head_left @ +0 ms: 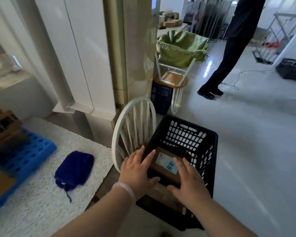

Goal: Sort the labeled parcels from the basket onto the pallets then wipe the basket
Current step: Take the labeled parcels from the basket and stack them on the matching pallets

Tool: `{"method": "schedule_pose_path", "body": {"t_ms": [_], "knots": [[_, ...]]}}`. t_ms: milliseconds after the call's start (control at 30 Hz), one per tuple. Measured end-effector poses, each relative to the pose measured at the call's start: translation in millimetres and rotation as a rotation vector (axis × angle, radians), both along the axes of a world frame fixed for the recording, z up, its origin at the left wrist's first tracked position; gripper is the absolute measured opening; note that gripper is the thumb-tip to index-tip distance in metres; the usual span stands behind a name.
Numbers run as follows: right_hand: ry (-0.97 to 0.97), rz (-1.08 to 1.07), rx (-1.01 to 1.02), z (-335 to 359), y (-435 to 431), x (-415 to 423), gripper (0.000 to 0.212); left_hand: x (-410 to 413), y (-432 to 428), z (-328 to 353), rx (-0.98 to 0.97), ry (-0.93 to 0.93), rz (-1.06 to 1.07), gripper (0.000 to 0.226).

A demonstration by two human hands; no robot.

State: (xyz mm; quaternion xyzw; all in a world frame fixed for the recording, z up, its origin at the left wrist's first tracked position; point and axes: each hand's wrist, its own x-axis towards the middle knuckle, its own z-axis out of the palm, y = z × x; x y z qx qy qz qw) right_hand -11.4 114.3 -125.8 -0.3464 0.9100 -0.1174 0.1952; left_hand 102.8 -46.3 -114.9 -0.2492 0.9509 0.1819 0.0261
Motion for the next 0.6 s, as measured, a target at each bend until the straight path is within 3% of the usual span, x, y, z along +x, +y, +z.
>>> {"method": "schedule_pose_path", "body": {"t_ms": [167,600], "knots": [[-0.057,-0.019,0.081,-34.0,12.5,-68.3,0.093,-59.8,8.7,-35.7,0.089,-0.11,0.067,0.089],[-0.102,0.241,0.266,-137.3,-49.9,-220.6,0.094,-172.0,18.9,-156.1,0.441,-0.539,0.34,0.098]]}}
